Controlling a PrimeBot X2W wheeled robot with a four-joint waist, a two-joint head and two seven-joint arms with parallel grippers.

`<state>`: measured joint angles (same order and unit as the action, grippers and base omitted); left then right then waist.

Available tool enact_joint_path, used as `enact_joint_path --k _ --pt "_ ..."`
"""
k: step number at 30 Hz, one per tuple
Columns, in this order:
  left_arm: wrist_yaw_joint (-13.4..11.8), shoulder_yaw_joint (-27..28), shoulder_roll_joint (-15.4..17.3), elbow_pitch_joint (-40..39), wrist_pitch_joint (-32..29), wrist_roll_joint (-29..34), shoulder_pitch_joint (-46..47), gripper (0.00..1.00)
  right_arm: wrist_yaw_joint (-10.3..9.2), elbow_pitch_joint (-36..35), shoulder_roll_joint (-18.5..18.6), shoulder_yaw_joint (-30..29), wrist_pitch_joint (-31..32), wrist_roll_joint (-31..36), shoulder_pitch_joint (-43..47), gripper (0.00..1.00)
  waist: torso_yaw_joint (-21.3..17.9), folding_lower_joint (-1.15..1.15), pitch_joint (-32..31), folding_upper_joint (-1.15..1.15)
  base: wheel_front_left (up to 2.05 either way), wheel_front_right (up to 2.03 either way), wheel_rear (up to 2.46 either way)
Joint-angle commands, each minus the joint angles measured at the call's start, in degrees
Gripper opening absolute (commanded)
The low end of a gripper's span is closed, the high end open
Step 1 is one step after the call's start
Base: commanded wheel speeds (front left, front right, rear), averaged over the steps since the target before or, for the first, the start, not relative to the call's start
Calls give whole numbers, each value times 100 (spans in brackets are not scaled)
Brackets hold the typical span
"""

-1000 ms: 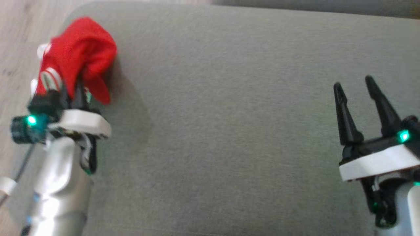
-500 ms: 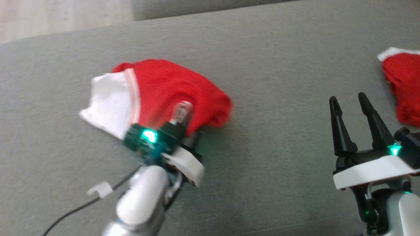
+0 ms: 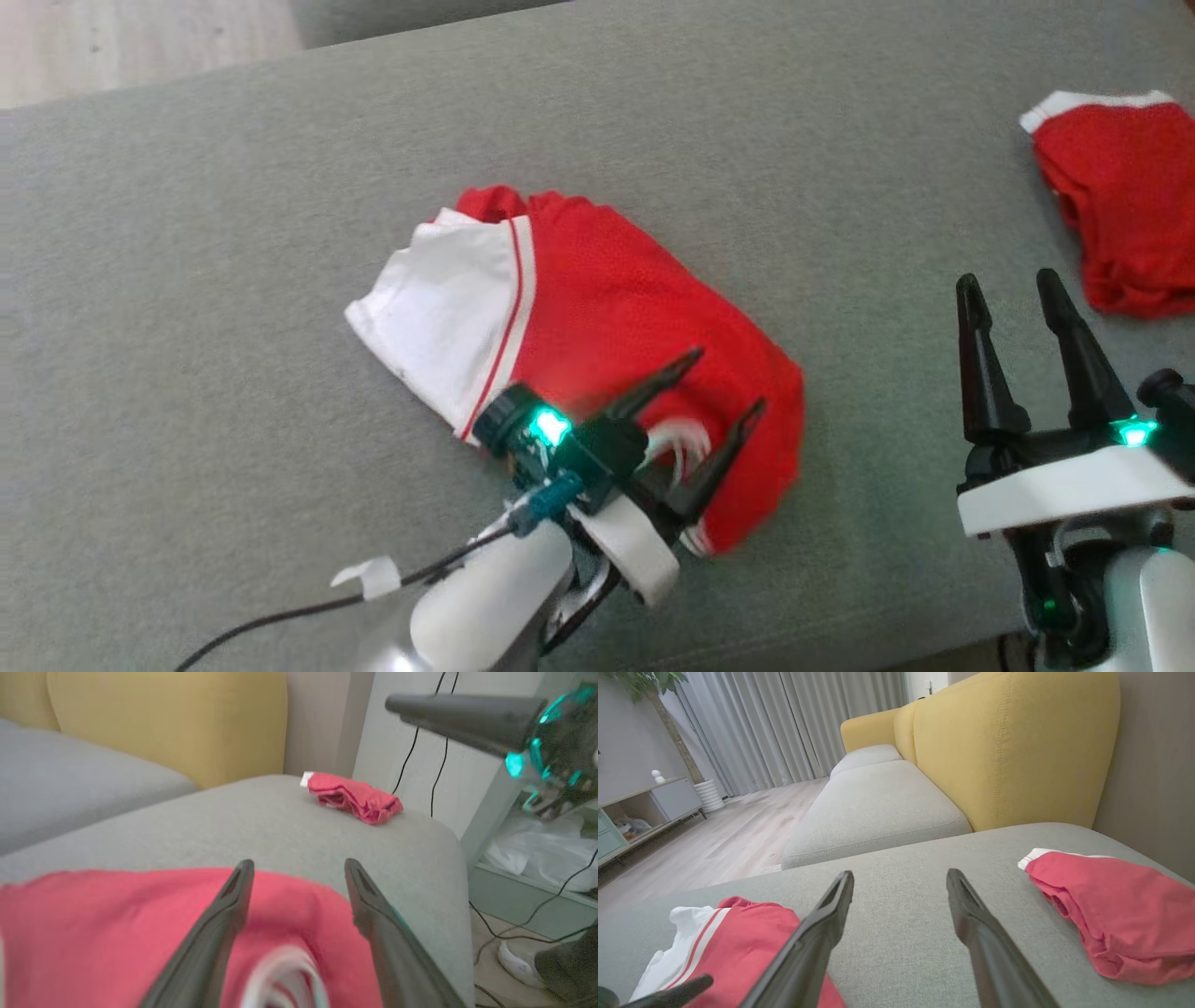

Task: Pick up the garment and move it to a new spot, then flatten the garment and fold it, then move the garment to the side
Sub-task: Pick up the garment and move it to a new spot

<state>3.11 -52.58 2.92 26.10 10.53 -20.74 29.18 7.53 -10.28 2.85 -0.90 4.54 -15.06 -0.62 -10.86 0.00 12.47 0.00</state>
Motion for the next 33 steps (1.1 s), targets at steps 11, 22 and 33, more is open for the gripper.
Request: enact_joint_path --k 11,22,33 --pt "-958 1620 1067 -1125 437 -136 -197 100 -4 -405 9 12 194 63 -27 100 866 0 -262 0 0 0 0" --pt "-1282 3288 2032 -1510 445 -452 -1071 100 -4 -501 159 173 441 207 -29 100 1345 0 -451 0 0 0 0" --pt "-1611 3636 2500 -1978 -80 -791 -2220 100 -4 -506 110 169 564 342 288 100 1312 0 -859 0 0 0 0"
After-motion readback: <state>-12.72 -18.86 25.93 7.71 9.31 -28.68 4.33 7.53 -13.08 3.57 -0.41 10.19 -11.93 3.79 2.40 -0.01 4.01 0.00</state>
